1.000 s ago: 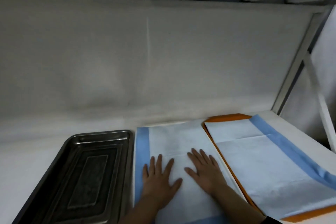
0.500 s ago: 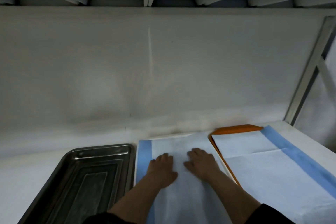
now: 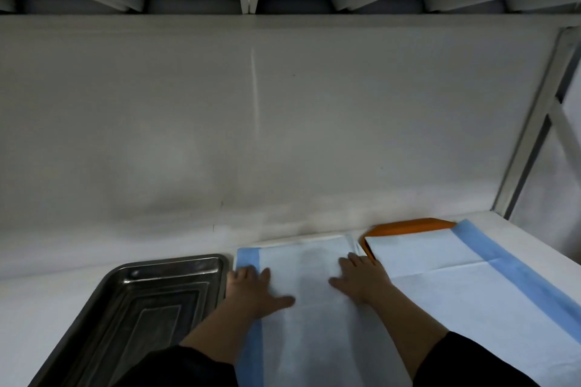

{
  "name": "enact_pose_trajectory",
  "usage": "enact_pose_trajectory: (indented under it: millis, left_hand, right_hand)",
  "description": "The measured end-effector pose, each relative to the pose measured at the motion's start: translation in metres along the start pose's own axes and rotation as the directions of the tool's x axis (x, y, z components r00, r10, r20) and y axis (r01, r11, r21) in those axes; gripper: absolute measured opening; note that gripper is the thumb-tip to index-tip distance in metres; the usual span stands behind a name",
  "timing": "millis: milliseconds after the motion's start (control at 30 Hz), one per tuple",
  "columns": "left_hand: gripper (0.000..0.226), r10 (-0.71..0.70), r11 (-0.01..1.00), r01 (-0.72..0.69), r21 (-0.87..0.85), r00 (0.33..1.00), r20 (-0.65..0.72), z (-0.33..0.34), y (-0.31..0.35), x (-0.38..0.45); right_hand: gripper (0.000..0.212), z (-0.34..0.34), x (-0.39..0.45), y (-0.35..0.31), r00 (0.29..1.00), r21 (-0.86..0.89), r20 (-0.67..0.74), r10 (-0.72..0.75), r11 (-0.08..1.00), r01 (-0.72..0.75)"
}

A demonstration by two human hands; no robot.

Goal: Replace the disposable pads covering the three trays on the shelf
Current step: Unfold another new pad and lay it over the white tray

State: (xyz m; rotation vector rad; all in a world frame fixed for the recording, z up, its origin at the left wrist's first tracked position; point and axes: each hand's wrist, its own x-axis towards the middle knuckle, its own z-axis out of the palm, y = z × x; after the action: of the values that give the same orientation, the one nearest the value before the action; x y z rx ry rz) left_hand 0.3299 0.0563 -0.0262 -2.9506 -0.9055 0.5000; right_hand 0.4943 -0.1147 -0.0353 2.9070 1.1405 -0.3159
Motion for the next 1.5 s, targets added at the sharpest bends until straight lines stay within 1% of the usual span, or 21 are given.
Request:
enact_pose_trajectory:
  millis: [133, 200, 233, 300, 367, 400, 467, 500, 567, 633, 733, 767, 800, 833, 867, 900, 933, 1100, 1200, 1333, 1500]
  left_hand:
    - [0.092, -0.070, 0.994, 0.072, 0.087, 0.997, -0.022, -0.006, 0.000, 0.004]
    - [0.084, -0.036, 0.994, 0.041, 0.105, 0.998, -0.051, -0.012, 0.010, 0.006]
    - [0.079, 0.013, 0.997, -0.007, 0.081, 0.997, -0.076, -0.012, 0.017, 0.006]
    - [0.071, 0.140, 0.990, -0.140, 0.002, 0.985, -0.097, -0.008, 0.032, 0.004]
    - [0.065, 0.205, 0.974, -0.212, -0.075, 0.975, -0.085, 0.001, 0.046, -0.003]
    - [0.063, 0.204, 0.972, -0.212, -0.099, 0.975, -0.086, 0.007, 0.050, -0.007]
    - [0.060, 0.184, 0.973, -0.197, -0.118, 0.977, -0.110, 0.017, 0.055, -0.017]
    - [0.060, 0.179, 0.975, -0.192, -0.112, 0.977, -0.117, 0.019, 0.056, -0.024]
    - [0.060, 0.175, 0.977, -0.186, -0.101, 0.979, -0.106, 0.023, 0.056, -0.038]
    - [0.059, 0.176, 0.979, -0.183, -0.094, 0.981, -0.085, 0.023, 0.053, -0.057]
    - [0.056, 0.178, 0.979, -0.185, -0.086, 0.980, -0.087, 0.026, 0.050, -0.084]
    - [0.055, 0.177, 0.980, -0.185, -0.079, 0.979, -0.097, 0.026, 0.048, -0.094]
    - [0.055, 0.180, 0.980, -0.187, -0.069, 0.979, -0.100, 0.029, 0.047, -0.101]
    - [0.055, 0.176, 0.981, -0.183, -0.059, 0.979, -0.101, 0.031, 0.046, -0.110]
    - [0.054, 0.171, 0.983, -0.177, -0.049, 0.980, -0.097, 0.033, 0.046, -0.118]
    - [0.054, 0.171, 0.984, -0.175, -0.046, 0.982, -0.087, 0.035, 0.045, -0.121]
    - [0.054, 0.176, 0.982, -0.180, -0.051, 0.981, -0.076, 0.036, 0.046, -0.132]
    - [0.055, 0.210, 0.976, -0.214, -0.041, 0.974, -0.087, 0.039, 0.055, -0.173]
    - [0.055, 0.205, 0.978, -0.206, -0.015, 0.976, -0.068, 0.046, 0.061, -0.194]
    - [0.054, 0.148, 0.988, -0.146, 0.045, 0.988, -0.047, 0.049, 0.059, -0.211]
    - [0.062, 0.095, 0.995, -0.094, 0.030, 0.995, -0.037, 0.055, 0.047, -0.212]
  right_hand:
    - [0.051, -0.001, 0.002, -0.015, 0.998, -0.057, -0.059, 0.020, 0.998, -0.024]
    - [0.046, 0.002, 0.001, -0.028, 0.996, -0.059, -0.090, -0.027, 0.998, 0.022]
    - [0.047, 0.003, -0.001, -0.033, 0.994, -0.029, -0.095, -0.060, 0.998, 0.057]
    - [0.051, 0.011, -0.009, -0.042, 0.990, 0.020, -0.088, -0.108, 0.994, 0.110]
    - [0.053, 0.021, -0.016, -0.047, 0.962, 0.033, -0.223, -0.154, 0.986, 0.166]
    - [0.055, 0.022, -0.023, -0.049, 0.982, 0.107, -0.136, -0.134, 0.983, 0.149]
    - [0.068, 0.026, -0.039, -0.048, 0.984, 0.142, -0.092, -0.152, 0.976, 0.164]
    - [0.082, 0.031, -0.045, -0.048, 0.973, 0.117, -0.145, -0.182, 0.973, 0.199]
    - [0.102, 0.035, -0.060, -0.044, 0.975, 0.086, -0.136, -0.176, 0.978, 0.189]
    - [0.106, 0.032, -0.079, -0.044, 0.984, 0.110, -0.110, -0.137, 0.983, 0.149]
    - [0.100, 0.028, -0.102, -0.044, 0.971, 0.071, -0.201, -0.126, 0.987, 0.143]
    - [0.101, 0.029, -0.110, -0.042, 0.973, 0.053, -0.187, -0.133, 0.988, 0.145]
    - [0.099, 0.031, -0.119, -0.041, 0.985, 0.058, -0.111, -0.129, 0.989, 0.136]
    - [0.087, 0.028, -0.134, -0.041, 0.992, 0.053, -0.026, -0.120, 0.991, 0.121]
    - [0.071, 0.027, -0.144, -0.042, 0.994, 0.050, 0.010, -0.111, 0.993, 0.110]
    - [0.059, 0.025, -0.149, -0.042, 0.993, 0.054, 0.013, -0.116, 0.992, 0.115]
    - [0.055, 0.024, -0.164, -0.042, 0.993, 0.058, 0.025, -0.116, 0.992, 0.114]
    - [0.055, 0.024, -0.205, -0.043, 0.989, 0.034, 0.101, -0.106, 0.994, 0.103]
    - [0.056, 0.027, -0.227, -0.042, 0.991, 0.034, 0.104, -0.081, 0.996, 0.078]
    - [0.059, 0.033, -0.242, -0.042, 0.991, 0.029, 0.129, -0.042, 0.999, 0.039]
    - [0.064, 0.038, -0.242, -0.035, 0.988, 0.032, 0.154, 0.002, 0.999, -0.007]
